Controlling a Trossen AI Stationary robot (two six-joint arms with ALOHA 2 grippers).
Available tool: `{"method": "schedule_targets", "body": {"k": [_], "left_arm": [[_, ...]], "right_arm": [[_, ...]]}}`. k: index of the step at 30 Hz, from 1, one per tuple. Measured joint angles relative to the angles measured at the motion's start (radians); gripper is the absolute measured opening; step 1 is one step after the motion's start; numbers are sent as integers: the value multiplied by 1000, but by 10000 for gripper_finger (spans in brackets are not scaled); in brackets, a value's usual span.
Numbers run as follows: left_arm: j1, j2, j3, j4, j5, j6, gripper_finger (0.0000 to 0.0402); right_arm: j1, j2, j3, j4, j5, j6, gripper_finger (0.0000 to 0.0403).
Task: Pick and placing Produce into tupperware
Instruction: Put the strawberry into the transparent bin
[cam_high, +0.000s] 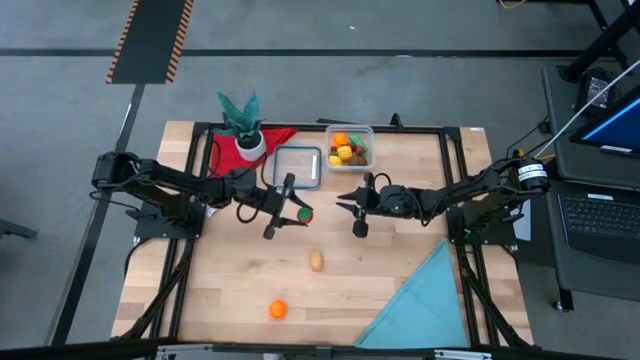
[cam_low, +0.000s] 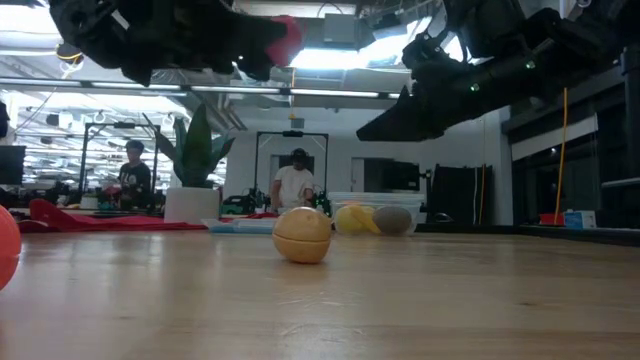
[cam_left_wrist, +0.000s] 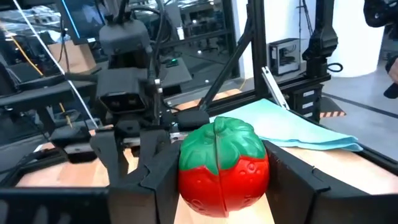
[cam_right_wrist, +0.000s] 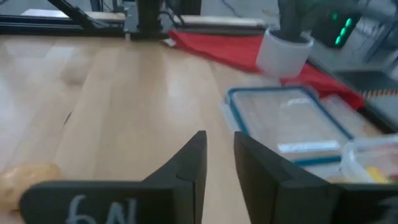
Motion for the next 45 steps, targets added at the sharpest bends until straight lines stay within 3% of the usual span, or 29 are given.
{"method": "schedule_targets", "body": {"k": [4, 12, 17, 21, 26, 37, 45], "left_arm": [[23, 0, -5, 1, -4, 0, 180], [78, 0, -5, -2, -31, -27, 180], [98, 0, -5, -2, -31, -39, 180], [119, 0, -5, -8, -31, -48, 180], [152, 0, -5, -8, -31, -73, 180], [184, 2, -5, -2, -19, -140, 180], [160, 3, -5, 1, -19, -150, 179]], "right_arm": [[0, 0, 0, 33, 1, -74, 110], [0, 0, 1, 117, 3, -153, 233], [0, 0, 1, 125, 102, -156, 299], [0, 0, 1, 126, 113, -199, 330], [0, 0, 1, 126, 111, -228, 338], [38, 0, 1, 158, 110, -620, 339], [60, 0, 1, 210, 110, -668, 339]]}}
